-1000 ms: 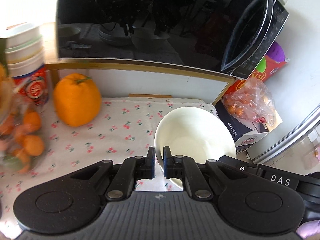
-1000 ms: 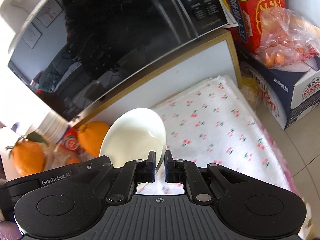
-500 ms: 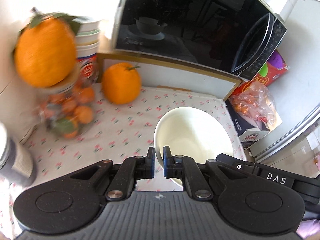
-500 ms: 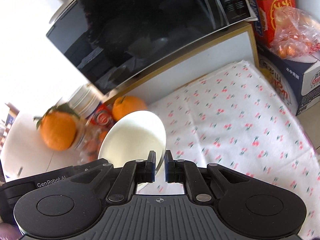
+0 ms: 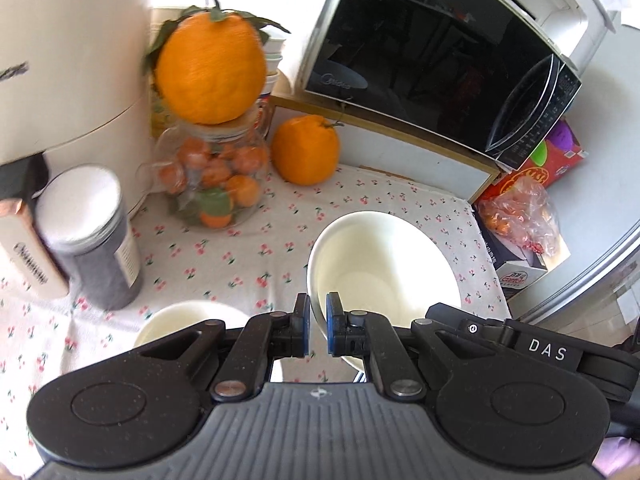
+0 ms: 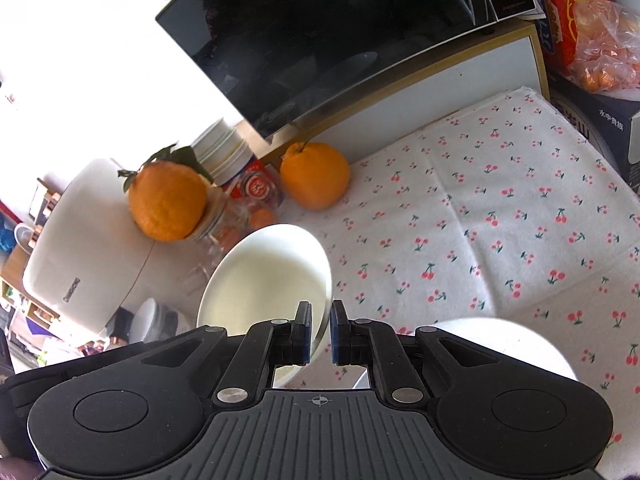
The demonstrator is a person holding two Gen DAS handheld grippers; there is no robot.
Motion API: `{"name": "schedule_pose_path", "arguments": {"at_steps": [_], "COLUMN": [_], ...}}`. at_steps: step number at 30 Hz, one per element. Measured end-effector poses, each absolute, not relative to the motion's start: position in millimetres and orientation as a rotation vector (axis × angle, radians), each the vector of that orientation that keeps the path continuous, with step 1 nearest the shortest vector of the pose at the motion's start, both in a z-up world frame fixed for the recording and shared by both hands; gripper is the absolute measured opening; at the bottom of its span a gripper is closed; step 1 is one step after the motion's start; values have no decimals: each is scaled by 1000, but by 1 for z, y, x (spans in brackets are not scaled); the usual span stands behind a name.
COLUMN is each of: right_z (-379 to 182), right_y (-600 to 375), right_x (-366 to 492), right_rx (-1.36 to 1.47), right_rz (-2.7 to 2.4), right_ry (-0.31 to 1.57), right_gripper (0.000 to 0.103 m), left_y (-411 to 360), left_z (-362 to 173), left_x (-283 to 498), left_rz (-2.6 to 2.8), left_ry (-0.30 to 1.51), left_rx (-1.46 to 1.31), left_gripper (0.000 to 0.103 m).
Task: Organize plates and bowls
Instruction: 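Lift the bowl with both tools and carry it back toward the plate stack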
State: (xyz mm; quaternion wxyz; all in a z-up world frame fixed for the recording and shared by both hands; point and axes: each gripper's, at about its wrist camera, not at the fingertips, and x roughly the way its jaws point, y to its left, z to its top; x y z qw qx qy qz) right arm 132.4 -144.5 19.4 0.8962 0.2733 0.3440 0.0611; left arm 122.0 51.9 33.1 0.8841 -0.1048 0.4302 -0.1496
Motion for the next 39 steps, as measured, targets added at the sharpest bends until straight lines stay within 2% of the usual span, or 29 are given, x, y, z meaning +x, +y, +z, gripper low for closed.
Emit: {"name": "schedule_pose_path", "arguments": {"at_steps": [24,39], "right_z": [18,-9], "right_y": [-74,-38], "right_x": [128,142], "right_rx": [512,471], "right_rz": [198,200], "right_ry": [763,867], "right_gripper": [10,10], "left_y": [114,132], "left_z": [28,5], "left_x": [86,92], "left_rz": [-220,-135], "left_ry": [866,957], "left_rx": [-230,-159], "left_gripper": [7,9]}}
